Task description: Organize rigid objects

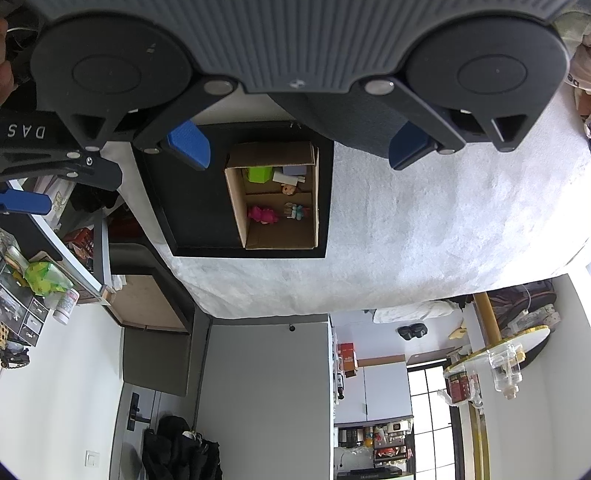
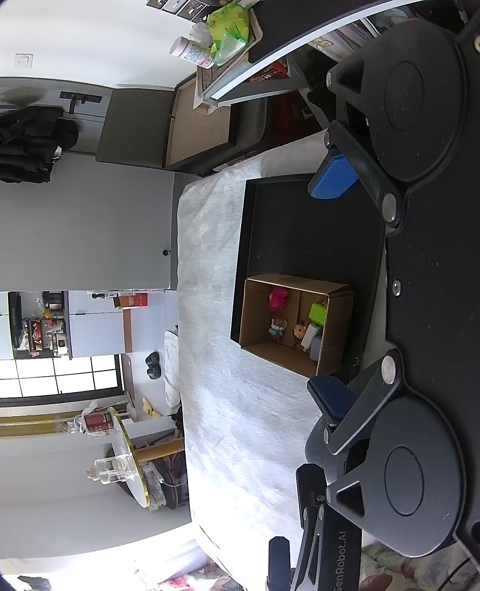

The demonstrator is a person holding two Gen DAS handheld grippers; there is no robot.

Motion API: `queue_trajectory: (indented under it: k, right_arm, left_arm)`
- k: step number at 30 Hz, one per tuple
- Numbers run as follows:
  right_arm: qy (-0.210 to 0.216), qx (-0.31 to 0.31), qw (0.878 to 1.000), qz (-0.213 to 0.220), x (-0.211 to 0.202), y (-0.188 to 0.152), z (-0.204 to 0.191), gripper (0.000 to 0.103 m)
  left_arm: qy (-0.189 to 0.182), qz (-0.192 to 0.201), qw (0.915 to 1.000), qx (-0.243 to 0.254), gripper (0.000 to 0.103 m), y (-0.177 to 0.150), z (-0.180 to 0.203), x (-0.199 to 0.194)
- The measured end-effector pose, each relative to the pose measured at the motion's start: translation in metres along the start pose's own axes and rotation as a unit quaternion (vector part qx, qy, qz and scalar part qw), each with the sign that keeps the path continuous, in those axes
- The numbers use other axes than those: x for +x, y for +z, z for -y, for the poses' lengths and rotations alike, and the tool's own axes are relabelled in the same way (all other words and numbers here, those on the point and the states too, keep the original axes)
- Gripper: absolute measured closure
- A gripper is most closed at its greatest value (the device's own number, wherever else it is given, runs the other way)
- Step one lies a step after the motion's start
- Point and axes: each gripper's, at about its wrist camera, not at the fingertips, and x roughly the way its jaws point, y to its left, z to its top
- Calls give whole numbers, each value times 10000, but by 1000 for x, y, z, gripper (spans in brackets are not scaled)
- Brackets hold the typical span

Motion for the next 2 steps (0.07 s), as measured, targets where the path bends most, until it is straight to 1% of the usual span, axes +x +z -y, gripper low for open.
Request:
queue_trajectory:
  k: [2]
  right_arm:
    - [-6, 16, 10000, -22, 1, 0, 0, 0]
  left_arm:
    - [-34, -41, 10000, -22, 1, -1, 0, 1]
